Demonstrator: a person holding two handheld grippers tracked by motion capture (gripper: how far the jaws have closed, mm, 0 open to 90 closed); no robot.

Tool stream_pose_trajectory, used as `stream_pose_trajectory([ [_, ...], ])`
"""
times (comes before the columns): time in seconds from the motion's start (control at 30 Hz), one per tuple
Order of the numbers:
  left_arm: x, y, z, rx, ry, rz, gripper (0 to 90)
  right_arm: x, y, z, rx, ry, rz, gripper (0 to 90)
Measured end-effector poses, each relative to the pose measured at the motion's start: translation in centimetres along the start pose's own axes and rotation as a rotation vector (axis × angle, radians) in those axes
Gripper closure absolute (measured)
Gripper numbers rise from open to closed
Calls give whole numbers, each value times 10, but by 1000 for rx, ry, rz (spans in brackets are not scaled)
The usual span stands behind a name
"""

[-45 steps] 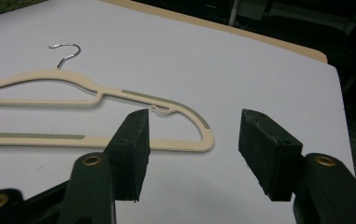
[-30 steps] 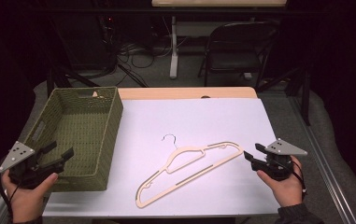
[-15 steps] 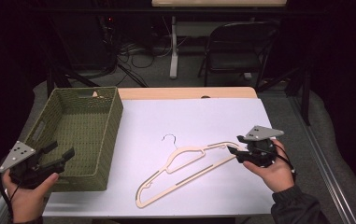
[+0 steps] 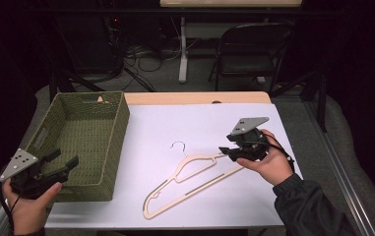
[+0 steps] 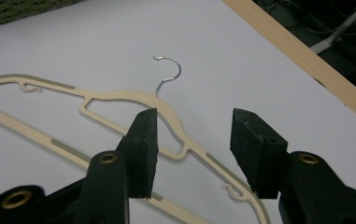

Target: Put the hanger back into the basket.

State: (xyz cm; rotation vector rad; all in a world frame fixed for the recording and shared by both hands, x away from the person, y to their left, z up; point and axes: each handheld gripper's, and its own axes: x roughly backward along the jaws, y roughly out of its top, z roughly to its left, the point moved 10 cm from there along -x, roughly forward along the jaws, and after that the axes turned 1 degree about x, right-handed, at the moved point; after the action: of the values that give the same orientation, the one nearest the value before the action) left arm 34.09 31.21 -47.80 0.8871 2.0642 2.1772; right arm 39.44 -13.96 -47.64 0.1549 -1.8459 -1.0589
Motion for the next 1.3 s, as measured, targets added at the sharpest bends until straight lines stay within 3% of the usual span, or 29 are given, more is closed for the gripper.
stream_pose_trajectory([
  [0.07, 0, 0, 1, 1, 2, 0, 317, -2, 2, 1, 6, 24, 29, 528],
  [0.1, 1, 0, 1, 0, 3, -1, 317, -4, 4, 1, 11, 21, 10, 529],
  [0.37, 1, 1, 0, -3, 4, 0, 317, -9, 16, -3, 39, 35, 46, 532],
  [0.47, 1, 0, 0, -1, 2, 2, 317, -9, 18, -5, 48, 46, 87, 533],
  [0.73, 0, 0, 0, -3, 1, 5, 319, -14, 26, -5, 61, 93, 112, 544],
  [0.77, 0, -1, 0, -3, -1, 8, 319, -17, 28, -5, 61, 94, 95, 544],
  [0.8, 0, -1, -1, -3, -3, 7, 319, -16, 26, -5, 70, 102, 128, 545],
  [1.03, -1, -1, -1, -3, -4, 11, 319, -27, 23, -4, 72, 123, 157, 545],
  [1.17, -1, -1, 0, -3, -1, 11, 319, -29, 22, -1, 103, 134, 186, 546],
  [1.3, -1, -1, -1, -4, -3, 11, 319, -33, 25, 2, 114, 132, 167, 556],
])
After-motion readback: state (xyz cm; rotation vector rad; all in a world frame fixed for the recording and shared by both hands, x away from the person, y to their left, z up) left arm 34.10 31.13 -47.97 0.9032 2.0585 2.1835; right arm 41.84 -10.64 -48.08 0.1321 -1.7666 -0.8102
